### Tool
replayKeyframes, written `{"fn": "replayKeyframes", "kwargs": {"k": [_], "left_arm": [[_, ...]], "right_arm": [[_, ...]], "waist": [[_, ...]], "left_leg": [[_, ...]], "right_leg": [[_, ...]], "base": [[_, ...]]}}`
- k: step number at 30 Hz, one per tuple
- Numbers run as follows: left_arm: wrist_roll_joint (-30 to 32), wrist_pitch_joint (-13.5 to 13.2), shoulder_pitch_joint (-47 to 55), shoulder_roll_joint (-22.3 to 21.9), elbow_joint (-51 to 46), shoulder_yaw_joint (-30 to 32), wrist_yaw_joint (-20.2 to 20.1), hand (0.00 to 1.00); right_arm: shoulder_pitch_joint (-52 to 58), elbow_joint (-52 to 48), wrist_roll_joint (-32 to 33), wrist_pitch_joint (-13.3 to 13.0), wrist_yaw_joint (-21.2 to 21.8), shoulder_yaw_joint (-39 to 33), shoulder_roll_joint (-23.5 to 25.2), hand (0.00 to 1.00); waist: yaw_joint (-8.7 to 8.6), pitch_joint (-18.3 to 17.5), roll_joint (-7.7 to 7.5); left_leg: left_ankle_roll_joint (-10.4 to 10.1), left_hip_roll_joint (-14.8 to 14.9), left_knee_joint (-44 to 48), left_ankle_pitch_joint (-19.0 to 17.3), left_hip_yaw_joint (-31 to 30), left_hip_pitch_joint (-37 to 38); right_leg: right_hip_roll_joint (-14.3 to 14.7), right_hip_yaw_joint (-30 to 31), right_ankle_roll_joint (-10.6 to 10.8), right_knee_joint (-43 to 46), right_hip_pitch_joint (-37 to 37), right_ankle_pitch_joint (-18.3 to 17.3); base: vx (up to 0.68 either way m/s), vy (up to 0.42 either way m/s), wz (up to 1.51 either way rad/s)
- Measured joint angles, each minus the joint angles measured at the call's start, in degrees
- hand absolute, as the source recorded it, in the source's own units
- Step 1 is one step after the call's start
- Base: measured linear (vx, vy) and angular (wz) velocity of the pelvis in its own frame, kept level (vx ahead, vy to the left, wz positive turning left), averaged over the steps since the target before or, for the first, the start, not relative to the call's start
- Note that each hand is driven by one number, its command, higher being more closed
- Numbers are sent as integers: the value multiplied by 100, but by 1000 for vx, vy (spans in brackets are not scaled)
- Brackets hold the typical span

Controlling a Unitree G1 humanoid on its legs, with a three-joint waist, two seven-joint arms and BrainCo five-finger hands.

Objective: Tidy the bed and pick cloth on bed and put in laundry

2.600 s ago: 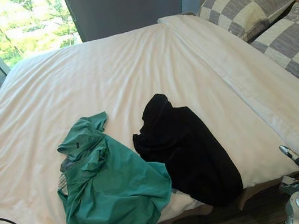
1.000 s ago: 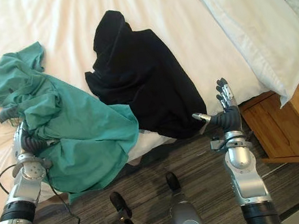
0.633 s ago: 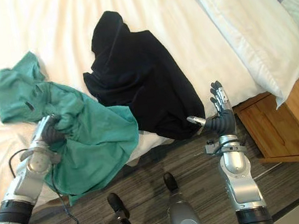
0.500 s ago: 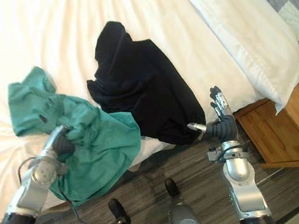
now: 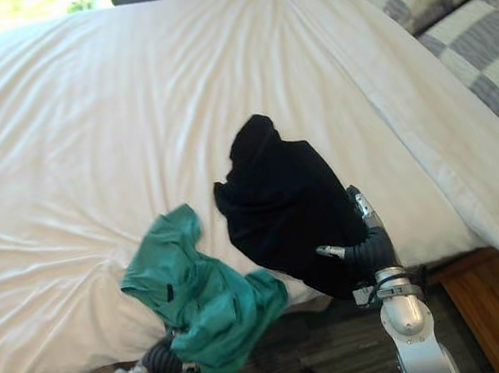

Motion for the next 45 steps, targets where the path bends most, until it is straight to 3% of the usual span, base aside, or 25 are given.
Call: {"fn": "replayKeyframes", "kwargs": {"k": [1, 4, 6, 10, 13, 20, 24, 28, 32, 33, 40, 45], "left_arm": [[33, 7, 49, -58, 525, 131, 116, 100], [161, -295, -226, -26, 1604, 660, 804, 100], [395, -424, -417, -30, 2451, 988, 1257, 100], [740, -861, -597, 96, 3302, 1493, 2011, 100], [746, -1193, -726, 214, 3465, 1643, 2315, 100], [662, -1691, -1106, 441, 3463, 1769, 2544, 100], [503, -1882, -1284, 450, 3460, 1761, 2541, 100], [360, -2034, -1494, 448, 3452, 1734, 2541, 100], [203, -2122, -1666, 448, 3453, 1666, 2537, 100], [195, -2146, -1735, 447, 3448, 1597, 2537, 100], [71, -2155, -1880, 332, 3457, 1488, 2542, 100], [-9, -2144, -1892, -149, 3455, 1351, 2614, 100]], "right_arm": [[-101, 232, -21, 101, -124, 6, 2, 0], [-644, 872, -116, 333, -384, 12, 7, 0], [-1187, 1258, -143, 479, -568, 6, -60, 0], [-2245, 1870, -130, 901, -897, 1, -489, 0], [-2861, 2272, -119, 1086, -969, 0, -808, 0], [-4036, 2603, 61, 1239, -736, 11, -1611, 0], [-4136, 2841, 190, 1293, -433, 34, -1705, 0], [-4165, 3015, 293, 1224, -207, 24, -1706, 0], [-4168, 2888, 287, 1091, -136, -24, -1716, 0], [-4151, 2856, 287, 1052, -136, -39, -1715, 100], [-4045, 2801, 291, 769, -164, -255, -1701, 100], [-3990, 2671, 338, 658, -343, -255, -1618, 100]], "waist": [[136, -25, -30], [276, 0, -195], [285, 153, -200], [468, 725, -300], [574, 991, -376], [586, 1535, -401], [606, 1732, -385], [600, 1982, -214], [563, 2017, -140], [563, 2025, -126], [538, 2035, -104], [491, 2008, 16]], "left_leg": [[-15, -8, 0, 13, -22, -45], [-87, -25, -135, 278, -242, -236], [-129, 85, -162, 396, -291, -408], [-155, 318, -165, 613, -324, -792], [-166, 328, -158, 727, -376, -984], [-130, 323, -158, 852, -436, -1348], [-132, 322, -158, 880, -441, -1534], [-130, 310, -159, 900, -437, -1630], [-129, 305, -158, 901, -426, -1784], [-128, 292, -158, 902, -427, -1816], [-128, 193, -156, 899, -427, -1890], [-132, 149, -154, 899, -420, -1845]], "right_leg": [[-8, -3, -69, -1, -9, -80], [-11, -138, -181, 0, -127, -348], [119, -147, -203, 26, -327, -397], [358, -147, -292, 10, -660, -189], [372, -163, -279, -36, -807, -41], [375, -179, -265, -64, -1141, 84], [377, -179, -272, -40, -1334, 96], [368, -181, -275, 35, -1468, 95], [368, -179, -280, 241, -1748, 29], [363, -178, -275, 361, -1835, -33], [277, -244, -258, 936, -2160, -370], [231, -301, -276, 1204, -2222, -565]], "base": [[-50, -55, 14], [-107, -121, 36], [-156, -128, 10], [-155, -118, 0], [-37, -34, 5], [-11, -11, 3], [17, -25, 2], [27, -33, -1], [4, -34, -4], [-6, -29, 4], [9, -33, 5], [48, -47, 5]]}}
